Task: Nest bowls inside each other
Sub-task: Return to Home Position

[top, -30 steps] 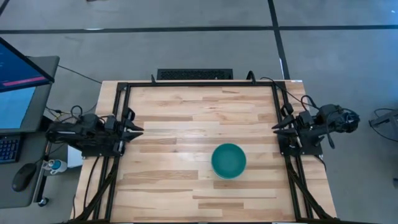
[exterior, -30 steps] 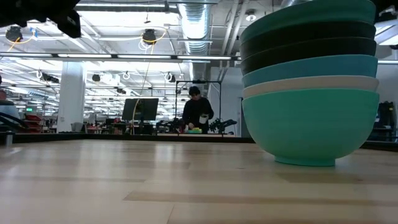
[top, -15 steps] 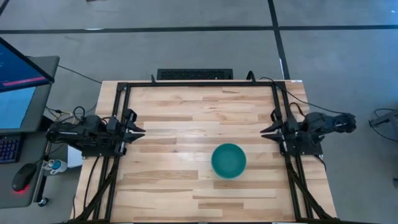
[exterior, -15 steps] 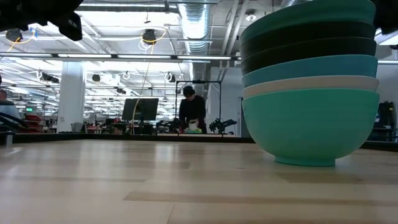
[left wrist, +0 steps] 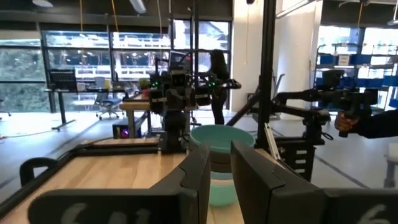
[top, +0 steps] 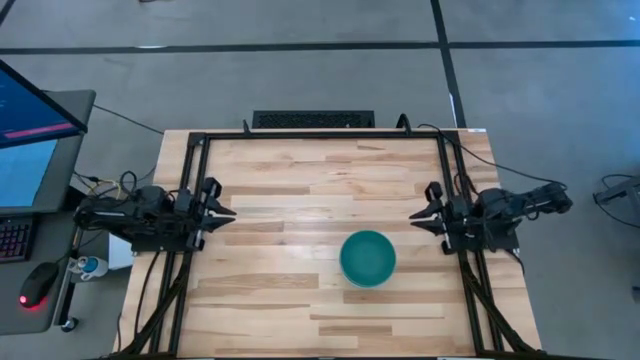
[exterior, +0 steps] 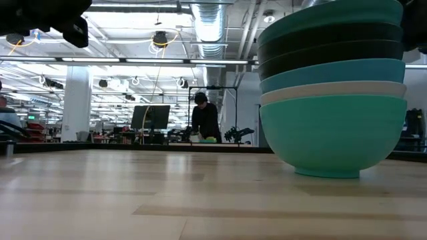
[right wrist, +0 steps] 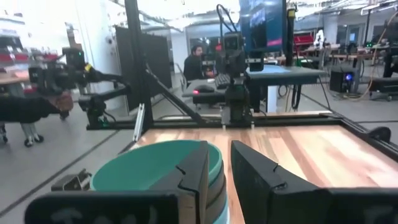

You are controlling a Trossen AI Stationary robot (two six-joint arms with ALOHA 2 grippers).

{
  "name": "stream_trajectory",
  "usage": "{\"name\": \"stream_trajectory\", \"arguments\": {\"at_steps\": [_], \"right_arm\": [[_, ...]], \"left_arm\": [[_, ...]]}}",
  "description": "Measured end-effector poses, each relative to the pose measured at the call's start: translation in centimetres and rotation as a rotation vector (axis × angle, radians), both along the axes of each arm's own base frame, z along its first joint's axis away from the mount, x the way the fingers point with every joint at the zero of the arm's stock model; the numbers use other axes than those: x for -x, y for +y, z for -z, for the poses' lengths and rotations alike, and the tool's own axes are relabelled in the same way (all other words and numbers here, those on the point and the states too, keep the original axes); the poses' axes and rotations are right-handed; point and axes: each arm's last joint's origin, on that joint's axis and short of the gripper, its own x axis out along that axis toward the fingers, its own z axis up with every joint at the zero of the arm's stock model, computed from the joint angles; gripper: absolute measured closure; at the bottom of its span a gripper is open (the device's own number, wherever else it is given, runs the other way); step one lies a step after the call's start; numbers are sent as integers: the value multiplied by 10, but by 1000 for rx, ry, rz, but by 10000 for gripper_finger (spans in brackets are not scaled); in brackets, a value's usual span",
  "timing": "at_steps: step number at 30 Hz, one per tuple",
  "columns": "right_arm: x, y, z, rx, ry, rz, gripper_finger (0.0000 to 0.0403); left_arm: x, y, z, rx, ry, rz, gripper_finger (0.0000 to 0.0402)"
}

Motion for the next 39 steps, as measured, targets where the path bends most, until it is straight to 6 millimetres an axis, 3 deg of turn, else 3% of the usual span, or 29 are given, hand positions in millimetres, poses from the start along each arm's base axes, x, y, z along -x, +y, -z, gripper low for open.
{"name": "stream_trajectory", "arguments": {"at_steps": [13,20,39], "right_arm": [[-9,2,23,-25,-67,-1,310],[-8,2,22,-31,-85,-2,310],[-9,2,26,-20,-42,3,310]], "left_arm": [[-2,-2,9,4,61,56,347],[-13,-4,41,35,33,88,347],[-13,-5,40,13,19,125,347]]}}
